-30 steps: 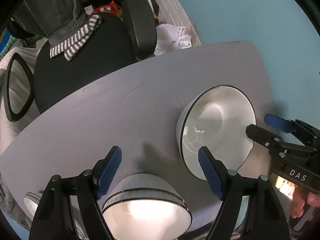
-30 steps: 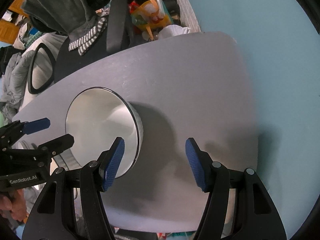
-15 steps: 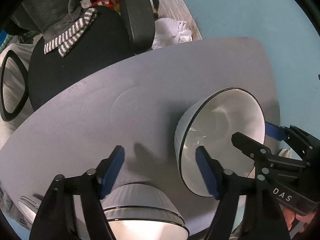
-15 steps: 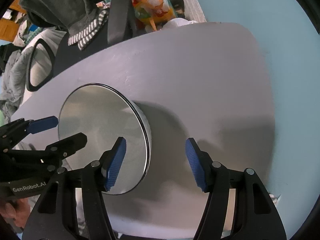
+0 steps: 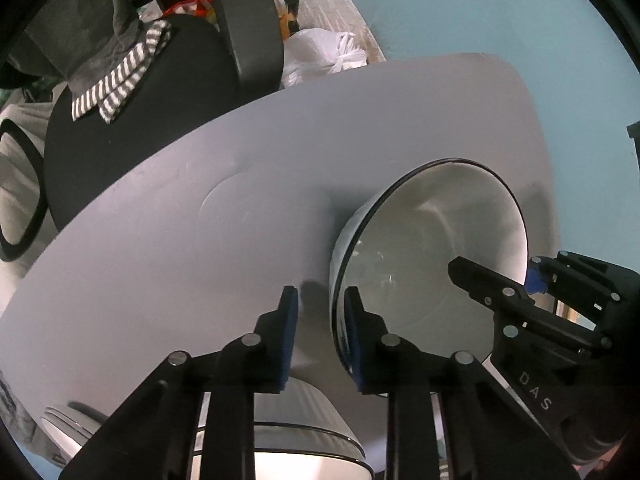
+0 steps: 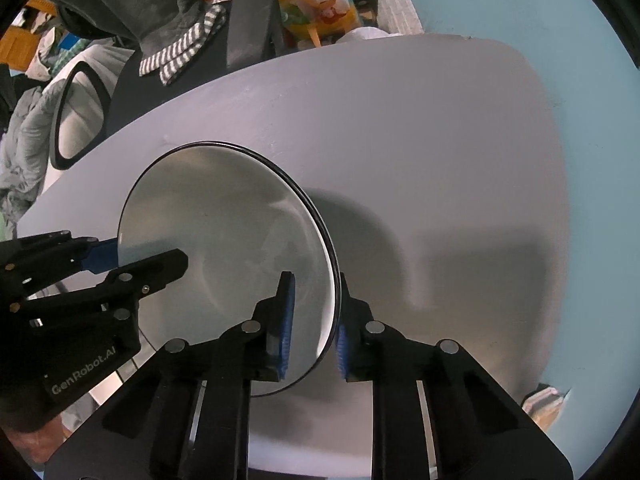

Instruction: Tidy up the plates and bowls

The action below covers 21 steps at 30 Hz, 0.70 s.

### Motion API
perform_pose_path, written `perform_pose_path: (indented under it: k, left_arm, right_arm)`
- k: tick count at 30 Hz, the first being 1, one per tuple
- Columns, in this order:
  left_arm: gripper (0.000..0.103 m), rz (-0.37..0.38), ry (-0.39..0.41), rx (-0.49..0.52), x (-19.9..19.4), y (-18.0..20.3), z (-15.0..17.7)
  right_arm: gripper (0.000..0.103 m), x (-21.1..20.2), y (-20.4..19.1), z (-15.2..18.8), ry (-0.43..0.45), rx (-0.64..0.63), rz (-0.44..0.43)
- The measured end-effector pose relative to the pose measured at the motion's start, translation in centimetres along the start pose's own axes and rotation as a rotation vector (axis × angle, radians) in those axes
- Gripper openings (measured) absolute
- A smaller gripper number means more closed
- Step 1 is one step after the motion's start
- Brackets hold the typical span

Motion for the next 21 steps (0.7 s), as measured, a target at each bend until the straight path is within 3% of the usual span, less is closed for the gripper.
perform_pose_path:
  k: [5, 21]
  left_arm:
    - [0.014, 0.012, 0.003, 0.010, -0.15, 0.22, -0.26]
    - [0.007, 0.008, 0.034, 0.049, -0.16, 0.71, -0.02]
  right_arm:
    - [0.009, -0.03, 0.43, 0.16, 0.005, 0.016, 0.004]
    - [0.007, -0.12, 0.35, 0.30, 0.009, 0.032, 0.013]
Point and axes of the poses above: each gripper's, at about its wrist camera, not at the fingertips, and x roughly the way its jaws point, y to its right, z to its underside, the point moved 3 cm from there along x, roughly the way its jaws point, and after that the axes turned 3 degrees about -y, right-handed, at the moved point
